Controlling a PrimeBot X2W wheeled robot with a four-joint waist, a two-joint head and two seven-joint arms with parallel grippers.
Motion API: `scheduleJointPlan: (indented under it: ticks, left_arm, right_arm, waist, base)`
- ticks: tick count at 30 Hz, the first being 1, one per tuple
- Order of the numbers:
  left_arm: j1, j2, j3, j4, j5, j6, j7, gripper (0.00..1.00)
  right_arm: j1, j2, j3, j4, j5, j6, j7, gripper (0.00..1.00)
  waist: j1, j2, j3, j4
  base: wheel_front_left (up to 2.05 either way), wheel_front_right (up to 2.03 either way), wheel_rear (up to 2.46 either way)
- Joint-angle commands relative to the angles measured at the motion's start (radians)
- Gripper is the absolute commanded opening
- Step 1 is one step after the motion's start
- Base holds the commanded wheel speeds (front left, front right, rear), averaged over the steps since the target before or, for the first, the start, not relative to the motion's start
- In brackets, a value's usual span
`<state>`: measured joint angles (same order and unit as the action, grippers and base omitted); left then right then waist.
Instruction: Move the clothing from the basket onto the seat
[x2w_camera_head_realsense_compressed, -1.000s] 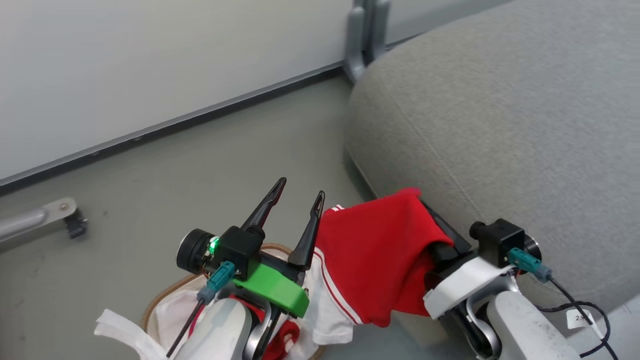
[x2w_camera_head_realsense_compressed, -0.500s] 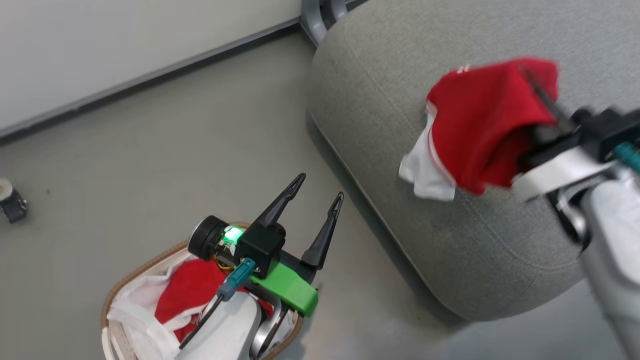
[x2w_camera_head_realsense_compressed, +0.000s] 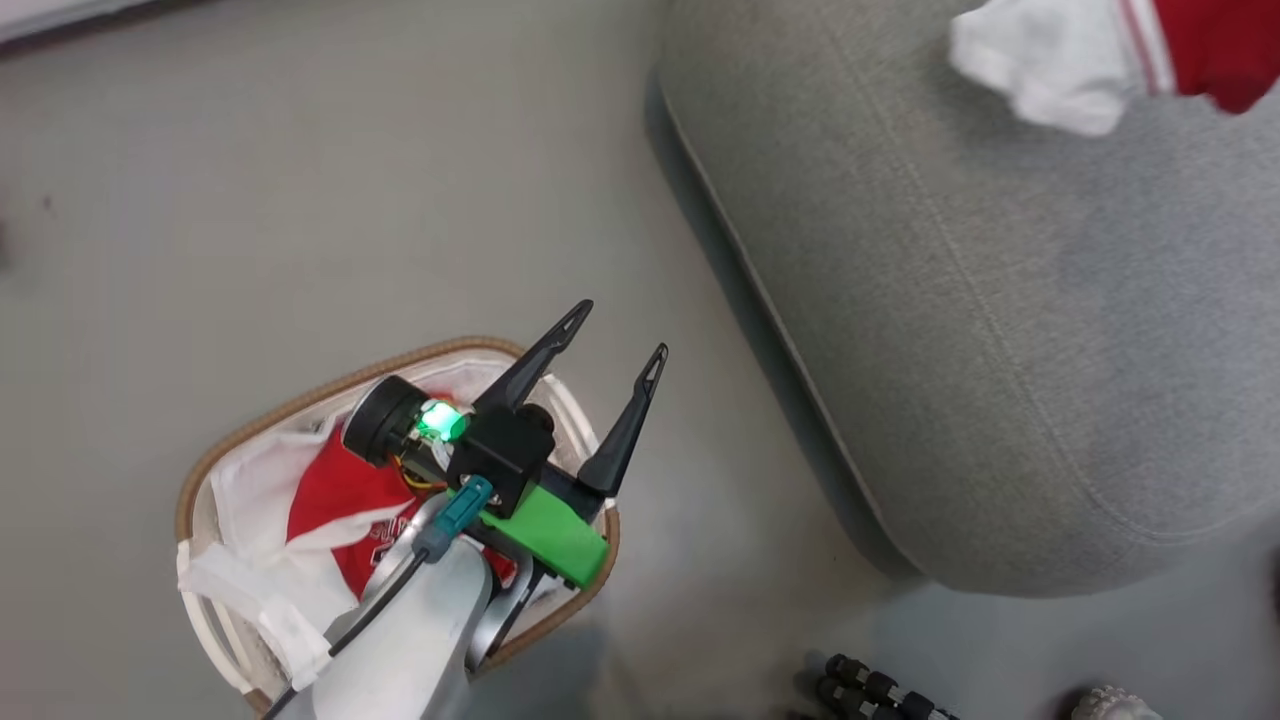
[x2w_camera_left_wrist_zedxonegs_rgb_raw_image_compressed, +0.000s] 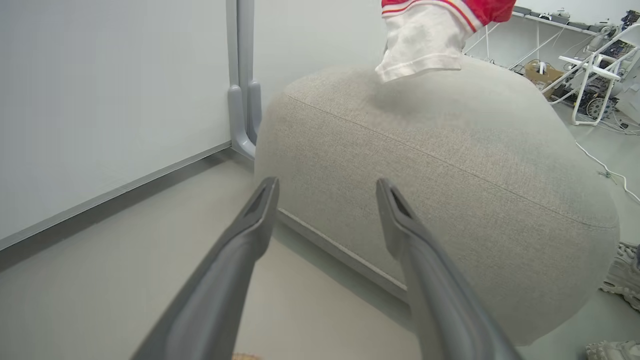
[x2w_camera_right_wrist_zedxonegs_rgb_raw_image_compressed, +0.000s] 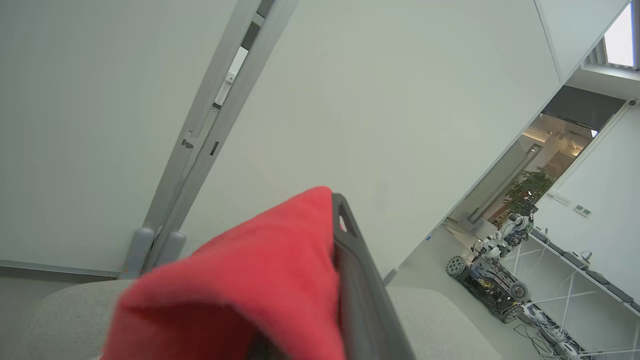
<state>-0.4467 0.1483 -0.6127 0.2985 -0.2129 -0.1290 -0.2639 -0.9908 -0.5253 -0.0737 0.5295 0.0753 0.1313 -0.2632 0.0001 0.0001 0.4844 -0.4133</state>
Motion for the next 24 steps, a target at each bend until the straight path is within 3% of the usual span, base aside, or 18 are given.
scheduleJointPlan:
  ticks: [1, 8, 19, 20, 21, 22, 23, 24]
  left_arm:
    - [-0.026, 0.016, -0.004, 0.001, 0.007, -0.003, -0.001, 1.0]
    - [-0.064, 0.03, 0.006, -0.003, 0.007, -0.003, -0.001, 1.0]
    - [-0.024, 0.068, 0.016, 0.01, -0.005, -0.003, -0.001, 1.0]
    - [-0.018, 0.068, 0.02, 0.012, -0.006, -0.003, -0.001, 1.0]
    - [-0.012, 0.067, 0.021, 0.014, -0.007, -0.003, -0.001, 1.0]
    - [-0.005, 0.062, 0.023, 0.018, -0.009, -0.003, -0.001, 1.0]
    - [-0.002, 0.058, 0.022, 0.02, -0.011, -0.003, -0.001, 1.0]
    - [0.0, 0.052, 0.021, 0.02, -0.013, -0.003, -0.001, 1.0]
  right_arm:
    - [-0.029, -0.005, -0.022, 0.029, -0.015, -0.001, -0.002, 0.0]
    - [-0.045, 0.026, -0.099, 0.119, -0.097, -0.001, -0.002, 0.0]
    - [0.158, 0.147, -0.231, 0.216, -0.166, -0.001, -0.002, 0.0]
    - [0.176, 0.16, -0.245, 0.211, -0.168, -0.001, -0.002, 0.07]
    - [0.191, 0.17, -0.255, 0.206, -0.172, -0.001, -0.002, 0.2]
    - [0.215, 0.186, -0.262, 0.202, -0.176, -0.001, -0.002, 0.49]
    - [0.232, 0.196, -0.269, 0.198, -0.176, -0.001, -0.002, 0.93]
    - [0.252, 0.205, -0.28, 0.191, -0.177, -0.001, -0.002, 1.0]
  waist:
    - [-0.0001, -0.0001, 0.093, 0.071]
    - [-0.0001, -0.0001, 0.167, 0.122]
    - [-0.0001, -0.0001, 0.17, 0.146]
    - [-0.0001, -0.0001, 0.162, 0.143]
    - [-0.0001, -0.0001, 0.155, 0.141]
    - [-0.0001, -0.0001, 0.144, 0.139]
    - [-0.0001, -0.0001, 0.138, 0.138]
    - [-0.0001, -0.0001, 0.126, 0.137]
  base:
    - [0.0, 0.0, 0.0]
    - [0.0, 0.0, 0.0]
    - [0.0, 0.0, 0.0]
    - [0.0, 0.0, 0.0]
    - [0.0, 0.0, 0.0]
    - [0.0, 0.0, 0.0]
    - [0.0, 0.0, 0.0]
    - [0.0, 0.0, 0.0]
